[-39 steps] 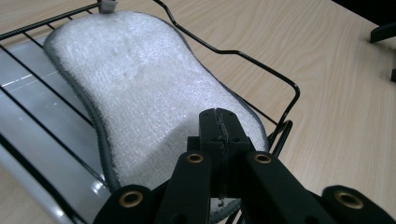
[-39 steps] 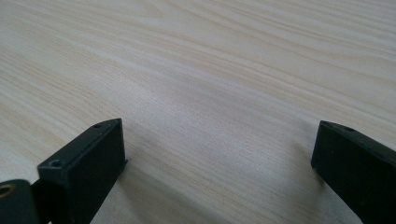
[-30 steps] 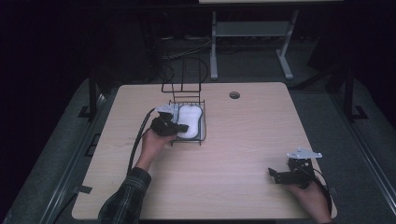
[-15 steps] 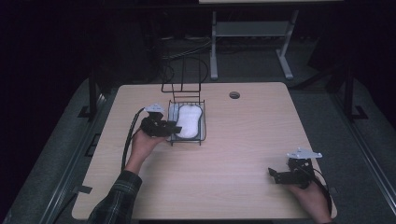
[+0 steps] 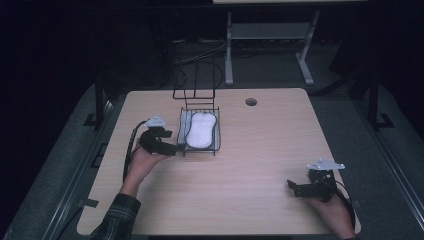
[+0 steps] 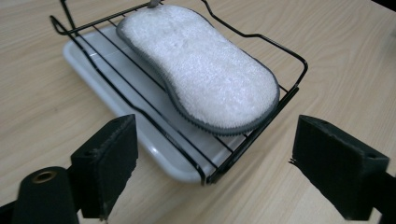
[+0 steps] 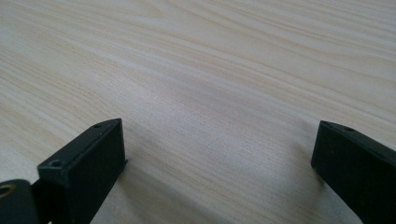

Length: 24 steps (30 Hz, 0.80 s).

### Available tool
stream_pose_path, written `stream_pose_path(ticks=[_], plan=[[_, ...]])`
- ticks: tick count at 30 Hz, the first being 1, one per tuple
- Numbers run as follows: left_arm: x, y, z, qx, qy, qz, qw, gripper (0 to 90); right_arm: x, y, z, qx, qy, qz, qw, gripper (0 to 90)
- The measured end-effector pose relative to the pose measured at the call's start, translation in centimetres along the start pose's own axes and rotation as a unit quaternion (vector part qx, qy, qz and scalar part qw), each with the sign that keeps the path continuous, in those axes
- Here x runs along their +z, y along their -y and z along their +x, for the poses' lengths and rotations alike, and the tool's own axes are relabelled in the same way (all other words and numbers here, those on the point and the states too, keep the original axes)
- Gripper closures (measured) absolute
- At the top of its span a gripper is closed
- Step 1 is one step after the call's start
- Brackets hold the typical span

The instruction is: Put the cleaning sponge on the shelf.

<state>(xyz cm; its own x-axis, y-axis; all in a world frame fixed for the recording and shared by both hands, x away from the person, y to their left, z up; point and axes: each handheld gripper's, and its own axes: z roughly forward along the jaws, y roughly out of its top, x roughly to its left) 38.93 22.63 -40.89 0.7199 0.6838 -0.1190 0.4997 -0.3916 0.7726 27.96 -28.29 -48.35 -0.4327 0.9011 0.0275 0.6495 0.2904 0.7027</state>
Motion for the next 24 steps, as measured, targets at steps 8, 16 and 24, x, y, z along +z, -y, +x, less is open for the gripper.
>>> stream_pose_path(ticks=[8, 16, 24], plan=[[-2.0, 1.3, -0.7, 0.008, -0.025, 0.003, 0.9997, 12.8, 0.0, 0.0, 0.0, 0.000, 0.000, 0.000, 1.0000, 2.4], [-4.0, 3.1, -1.8, 0.016, -0.040, 0.005, 0.9991, 12.9, 0.0, 0.0, 0.0, 0.000, 0.000, 0.000, 1.0000, 2.4], [-5.6, 5.5, -2.6, 0.016, -0.052, 0.007, 0.9985, 12.9, 0.0, 0.0, 0.0, 0.000, 0.000, 0.000, 1.0000, 2.4]])
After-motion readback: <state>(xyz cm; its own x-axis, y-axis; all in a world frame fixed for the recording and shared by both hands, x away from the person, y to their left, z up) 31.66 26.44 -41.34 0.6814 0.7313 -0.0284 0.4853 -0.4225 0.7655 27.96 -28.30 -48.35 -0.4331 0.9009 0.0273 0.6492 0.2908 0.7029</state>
